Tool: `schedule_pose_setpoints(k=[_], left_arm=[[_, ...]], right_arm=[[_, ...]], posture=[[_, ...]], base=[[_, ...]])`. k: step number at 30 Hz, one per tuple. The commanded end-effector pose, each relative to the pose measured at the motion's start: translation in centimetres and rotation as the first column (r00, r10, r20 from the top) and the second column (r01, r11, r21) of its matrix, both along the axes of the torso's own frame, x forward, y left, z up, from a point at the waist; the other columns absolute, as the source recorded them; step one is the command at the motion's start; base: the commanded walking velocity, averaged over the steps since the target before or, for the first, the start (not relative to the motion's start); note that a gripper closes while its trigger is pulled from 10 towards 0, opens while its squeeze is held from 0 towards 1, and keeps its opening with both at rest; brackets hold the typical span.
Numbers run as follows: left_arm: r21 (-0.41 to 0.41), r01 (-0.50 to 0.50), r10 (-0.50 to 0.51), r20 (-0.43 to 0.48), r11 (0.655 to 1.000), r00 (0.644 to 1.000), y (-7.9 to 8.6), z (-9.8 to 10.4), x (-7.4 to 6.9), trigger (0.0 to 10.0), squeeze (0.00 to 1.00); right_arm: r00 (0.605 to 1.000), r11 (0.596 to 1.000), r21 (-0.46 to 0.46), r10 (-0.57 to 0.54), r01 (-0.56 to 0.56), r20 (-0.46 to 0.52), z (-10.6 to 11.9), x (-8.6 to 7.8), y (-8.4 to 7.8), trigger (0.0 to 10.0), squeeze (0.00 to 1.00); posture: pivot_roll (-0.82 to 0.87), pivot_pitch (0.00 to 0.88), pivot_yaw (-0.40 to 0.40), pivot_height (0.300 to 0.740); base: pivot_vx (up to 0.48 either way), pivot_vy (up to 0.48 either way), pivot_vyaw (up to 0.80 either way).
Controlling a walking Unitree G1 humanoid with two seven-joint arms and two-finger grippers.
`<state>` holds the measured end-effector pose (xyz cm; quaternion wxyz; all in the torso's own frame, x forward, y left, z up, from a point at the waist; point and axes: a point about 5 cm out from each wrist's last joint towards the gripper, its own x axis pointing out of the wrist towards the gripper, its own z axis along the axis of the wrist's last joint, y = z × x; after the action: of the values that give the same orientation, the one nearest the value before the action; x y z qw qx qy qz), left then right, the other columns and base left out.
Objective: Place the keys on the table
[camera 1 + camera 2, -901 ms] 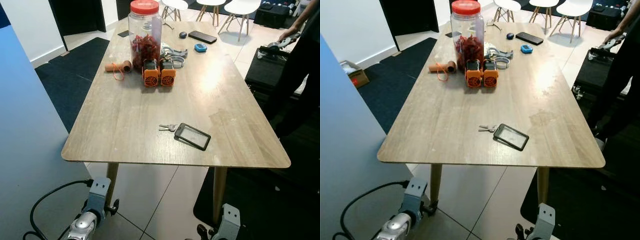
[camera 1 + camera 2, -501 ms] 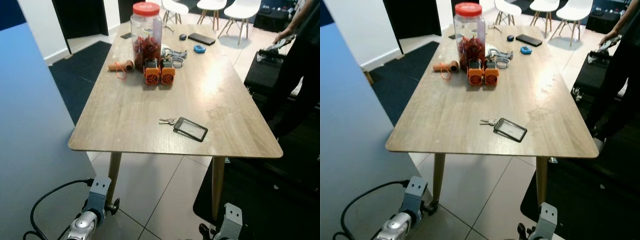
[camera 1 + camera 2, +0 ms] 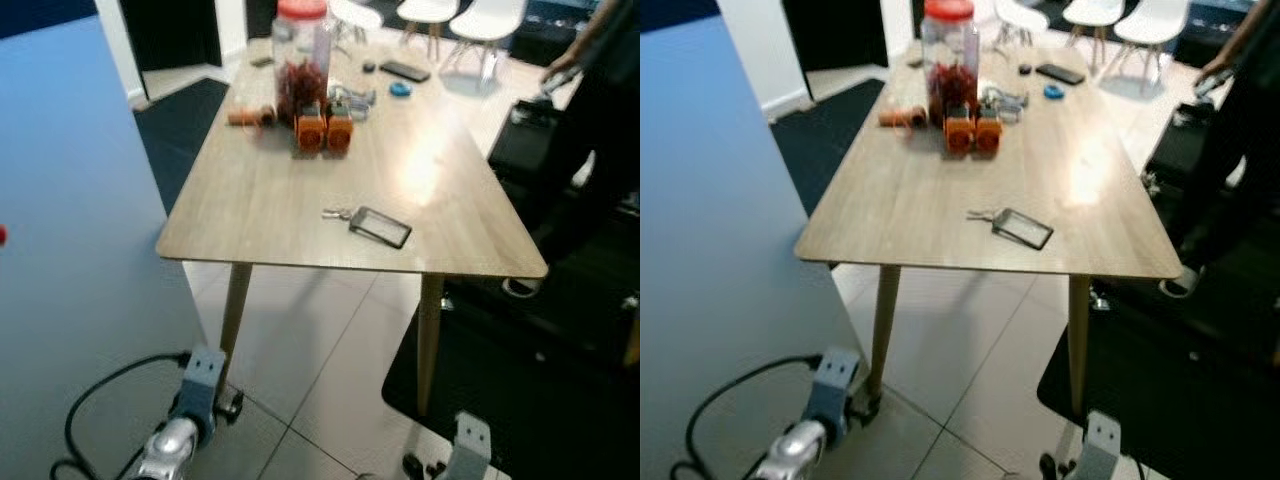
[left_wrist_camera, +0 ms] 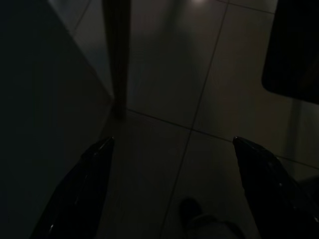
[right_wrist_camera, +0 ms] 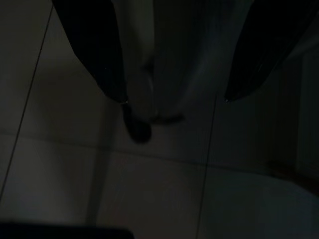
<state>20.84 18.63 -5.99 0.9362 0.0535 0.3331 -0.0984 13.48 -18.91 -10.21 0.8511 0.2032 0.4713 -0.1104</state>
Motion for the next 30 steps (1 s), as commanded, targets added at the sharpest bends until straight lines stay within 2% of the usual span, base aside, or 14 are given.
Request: schedule_pose_setpoints(k=[1, 9, 12, 22, 30], left_arm=[[0.002, -0.001, 0.001, 0.012, 1.000, 1.000, 0.1, 0.1, 0.0, 10.0, 0.00], [0.004, 0.004, -0.004, 0.020, 1.000, 1.000, 0.0, 0.1, 0.0, 10.0, 0.00], [0.006, 0.004, -0.004, 0.022, 1.000, 1.000, 0.0, 0.1, 0.0, 10.0, 0.00], [0.014, -0.008, 0.008, 0.006, 1.000, 1.000, 0.0, -0.1, -0.3, 10.0, 0.00], [0.018, -0.017, 0.016, 0.006, 1.000, 1.000, 0.1, 0.1, 0.1, 10.0, 0.00]], right_arm=[[1.000, 1.000, -0.005, 0.009, -0.009, 0.015, 0.2, 0.5, -0.1, 10.0, 0.00], [0.999, 0.999, -0.010, 0.035, -0.035, 0.026, 0.2, 0.6, 0.0, 10.0, 0.00], [0.995, 0.996, -0.024, 0.090, -0.089, 0.033, 0.3, 0.6, 0.4, 10.0, 0.00], [0.989, 0.990, -0.022, 0.142, -0.142, 0.035, 0.3, 0.9, 1.0, 10.0, 0.00], [0.983, 0.984, -0.018, 0.177, -0.176, 0.046, 0.4, 1.1, 1.3, 10.0, 0.00]], posture=[[0.06, 0.035, -0.010, 0.740], [0.07, 0.040, -0.012, 0.740], [0.07, 0.041, -0.013, 0.740], [0.07, 0.039, -0.014, 0.740], [0.07, 0.033, -0.015, 0.740]], base=[[0.000, 0.000, 0.00], [0.000, 0.000, 0.00], [0.000, 0.000, 0.00], [0.000, 0.000, 0.80], [0.000, 0.000, 0.80]])
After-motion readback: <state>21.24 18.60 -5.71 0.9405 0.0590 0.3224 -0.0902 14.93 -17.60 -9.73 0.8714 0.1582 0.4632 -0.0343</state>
